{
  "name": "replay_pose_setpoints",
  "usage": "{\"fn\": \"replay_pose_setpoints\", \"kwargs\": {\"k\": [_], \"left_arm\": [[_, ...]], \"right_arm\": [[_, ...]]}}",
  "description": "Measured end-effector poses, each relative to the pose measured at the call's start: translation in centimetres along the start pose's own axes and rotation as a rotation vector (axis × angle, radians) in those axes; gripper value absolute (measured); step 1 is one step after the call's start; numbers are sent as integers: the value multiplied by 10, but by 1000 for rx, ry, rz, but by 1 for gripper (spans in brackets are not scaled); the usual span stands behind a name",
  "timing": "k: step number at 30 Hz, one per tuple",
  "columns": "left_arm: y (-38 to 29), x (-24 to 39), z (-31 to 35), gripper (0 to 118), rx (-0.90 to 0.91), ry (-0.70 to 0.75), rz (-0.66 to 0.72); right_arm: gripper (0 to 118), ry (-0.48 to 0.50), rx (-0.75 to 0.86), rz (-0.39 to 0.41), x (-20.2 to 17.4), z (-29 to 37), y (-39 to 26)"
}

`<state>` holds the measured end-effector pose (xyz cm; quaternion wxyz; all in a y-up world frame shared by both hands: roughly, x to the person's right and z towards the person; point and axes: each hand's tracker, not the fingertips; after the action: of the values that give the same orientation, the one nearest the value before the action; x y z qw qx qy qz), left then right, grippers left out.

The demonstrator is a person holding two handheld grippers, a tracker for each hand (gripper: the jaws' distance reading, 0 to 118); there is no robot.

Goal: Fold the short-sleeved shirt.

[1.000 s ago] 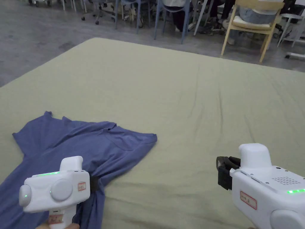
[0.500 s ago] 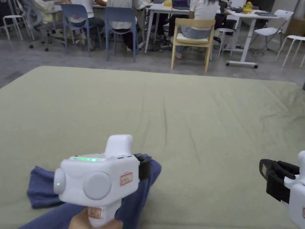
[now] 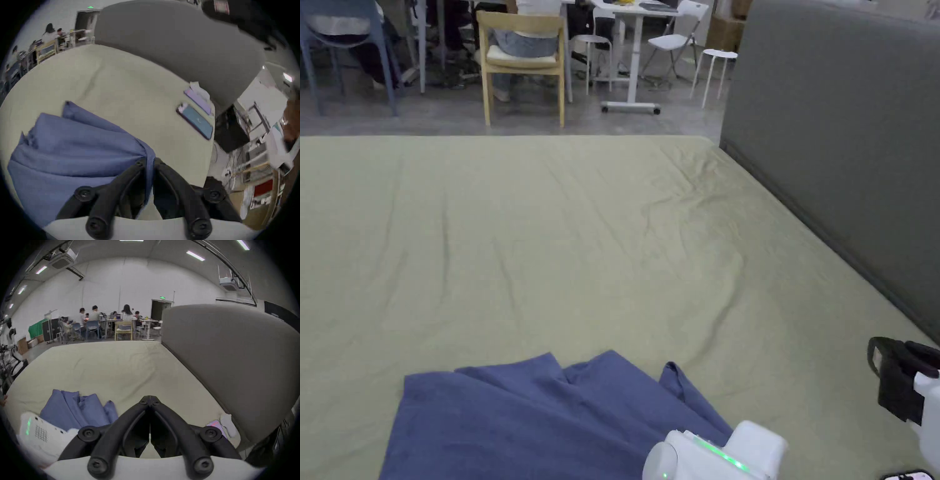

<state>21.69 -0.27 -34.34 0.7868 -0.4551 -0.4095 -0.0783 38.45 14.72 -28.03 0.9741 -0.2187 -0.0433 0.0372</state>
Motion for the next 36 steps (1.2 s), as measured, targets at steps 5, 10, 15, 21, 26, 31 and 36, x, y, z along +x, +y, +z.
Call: {"fn": "replay_pose_setpoints", "kwargs": {"k": [5, 10, 15, 21, 26, 31, 36], "left_arm": [[-19, -14, -19, 41, -48, -44, 99], [-30, -56, 43, 71, 0, -198, 365], [-79, -87, 189, 68, 185, -32, 337], [-170, -102, 287, 0, 192, 419, 358], [-185, -148, 293, 0, 266, 463, 506], [-129, -222, 264, 22, 303, 555, 506], [-80, -332, 185, 91, 146, 531, 692]], "right_arm": [[3, 25, -47, -42, 2, -7, -18], [3, 90, -73, -57, -18, -9, -26], [3, 140, -73, -63, -36, -7, -33], [3, 194, -82, -62, -70, -3, -43], [3, 236, -110, -46, -91, -3, -45], [3, 238, -127, -14, -102, -7, -43], [3, 224, -172, 23, -103, -27, -51]]}}
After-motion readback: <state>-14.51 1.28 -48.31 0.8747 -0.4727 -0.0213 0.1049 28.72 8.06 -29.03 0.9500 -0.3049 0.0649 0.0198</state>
